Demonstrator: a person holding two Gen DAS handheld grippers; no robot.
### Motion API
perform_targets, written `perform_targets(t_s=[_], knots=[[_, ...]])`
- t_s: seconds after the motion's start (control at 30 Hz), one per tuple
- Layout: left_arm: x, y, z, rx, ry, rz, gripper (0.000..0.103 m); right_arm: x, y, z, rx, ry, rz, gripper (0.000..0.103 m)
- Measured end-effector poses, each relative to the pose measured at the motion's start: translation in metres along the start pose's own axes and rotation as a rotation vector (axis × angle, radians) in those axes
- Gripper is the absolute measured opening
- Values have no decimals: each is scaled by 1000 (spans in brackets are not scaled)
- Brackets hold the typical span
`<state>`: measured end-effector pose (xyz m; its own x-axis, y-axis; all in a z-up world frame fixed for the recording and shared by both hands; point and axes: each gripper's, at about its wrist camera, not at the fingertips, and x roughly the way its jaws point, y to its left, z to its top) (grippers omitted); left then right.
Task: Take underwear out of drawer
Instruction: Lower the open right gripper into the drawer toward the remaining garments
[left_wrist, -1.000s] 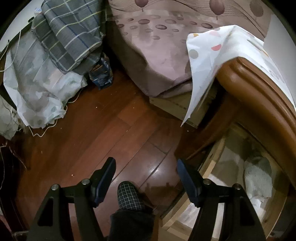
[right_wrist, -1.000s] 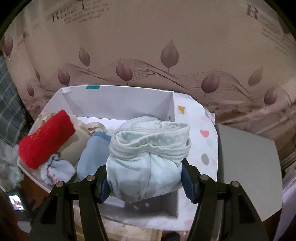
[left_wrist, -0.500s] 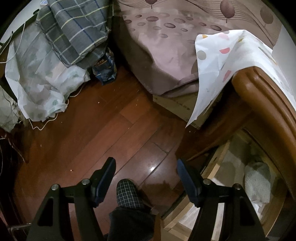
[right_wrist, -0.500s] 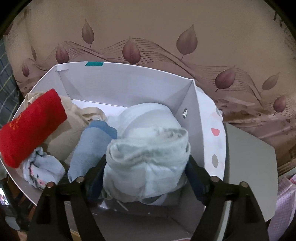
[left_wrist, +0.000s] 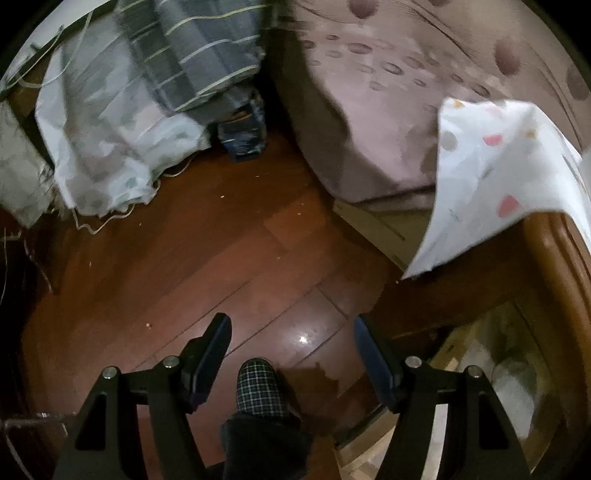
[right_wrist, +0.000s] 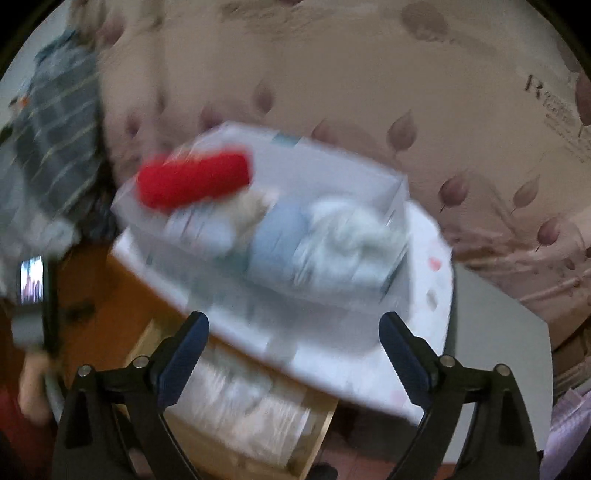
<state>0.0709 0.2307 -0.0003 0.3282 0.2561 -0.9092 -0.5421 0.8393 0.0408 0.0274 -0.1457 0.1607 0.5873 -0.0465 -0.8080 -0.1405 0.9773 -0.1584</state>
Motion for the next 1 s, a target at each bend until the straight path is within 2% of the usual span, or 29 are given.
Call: perform_targets(t_s=[0.07, 0.2, 0.37, 0.57, 0.9, 1.0], knots=[[-2, 7, 1, -36, -5, 5, 70, 16, 15, -24, -26, 62, 20, 91], [-3, 10, 2, -41, -8, 0, 70, 70, 52, -64, -109, 203, 62, 91], [-2, 6, 2, -22, -1, -10, 70, 144, 81, -87, -168, 344, 94, 91], [-3, 2, 4, -3, -6, -17, 70, 215, 108, -96, -292, 460, 41, 91], [-4, -4, 3, 17, 7, -48, 70, 262, 125, -102, -450, 487, -84, 91], [-3, -5, 2, 25, 9, -48, 70, 270, 124, -103, -439, 496, -79, 91]])
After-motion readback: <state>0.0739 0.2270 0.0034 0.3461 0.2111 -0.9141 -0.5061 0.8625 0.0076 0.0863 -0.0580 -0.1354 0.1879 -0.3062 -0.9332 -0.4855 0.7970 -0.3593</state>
